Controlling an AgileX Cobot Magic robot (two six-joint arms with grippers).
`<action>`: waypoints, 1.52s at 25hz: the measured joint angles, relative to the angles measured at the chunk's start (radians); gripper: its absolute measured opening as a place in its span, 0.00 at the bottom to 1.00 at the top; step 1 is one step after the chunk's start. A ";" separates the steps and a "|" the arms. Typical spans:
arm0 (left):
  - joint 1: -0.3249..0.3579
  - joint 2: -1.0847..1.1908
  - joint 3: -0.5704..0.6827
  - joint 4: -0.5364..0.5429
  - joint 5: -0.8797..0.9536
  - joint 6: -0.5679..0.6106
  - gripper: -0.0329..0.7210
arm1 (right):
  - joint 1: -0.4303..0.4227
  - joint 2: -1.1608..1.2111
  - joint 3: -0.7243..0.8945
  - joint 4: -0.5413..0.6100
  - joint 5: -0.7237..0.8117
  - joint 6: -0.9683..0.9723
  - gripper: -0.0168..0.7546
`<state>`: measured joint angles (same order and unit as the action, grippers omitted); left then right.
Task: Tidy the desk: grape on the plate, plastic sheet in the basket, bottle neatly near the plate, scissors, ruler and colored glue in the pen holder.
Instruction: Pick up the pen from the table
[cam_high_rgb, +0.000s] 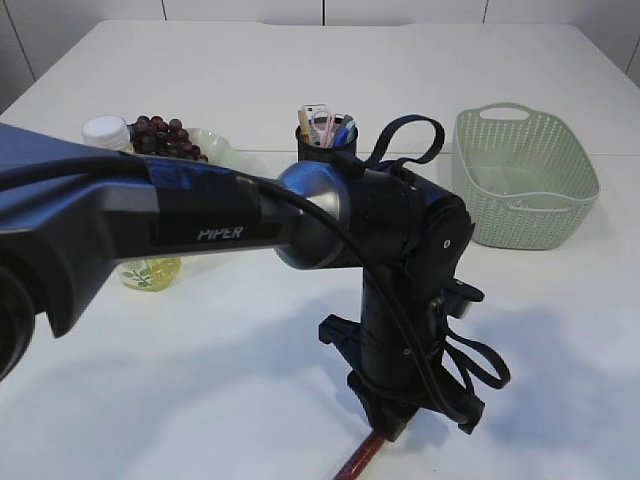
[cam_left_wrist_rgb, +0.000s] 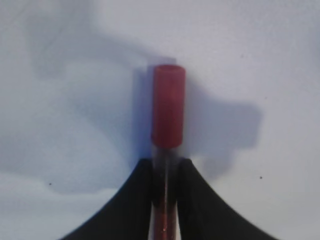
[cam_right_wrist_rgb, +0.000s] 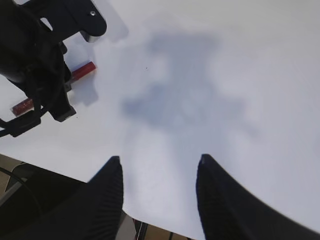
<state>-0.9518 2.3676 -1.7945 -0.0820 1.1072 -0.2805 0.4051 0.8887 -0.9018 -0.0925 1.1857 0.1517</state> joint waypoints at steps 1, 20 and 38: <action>0.000 0.000 0.000 0.001 -0.001 0.000 0.19 | 0.000 0.000 0.000 -0.002 0.000 0.000 0.52; -0.002 -0.045 -0.006 0.099 0.050 0.000 0.14 | 0.000 0.000 0.000 -0.004 -0.007 0.000 0.52; 0.072 -0.307 -0.005 -0.006 0.045 0.281 0.14 | 0.000 0.000 0.000 -0.004 -0.017 0.120 0.52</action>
<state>-0.8794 2.0605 -1.7995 -0.0880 1.1520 0.0000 0.4051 0.8887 -0.9018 -0.0967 1.1684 0.2721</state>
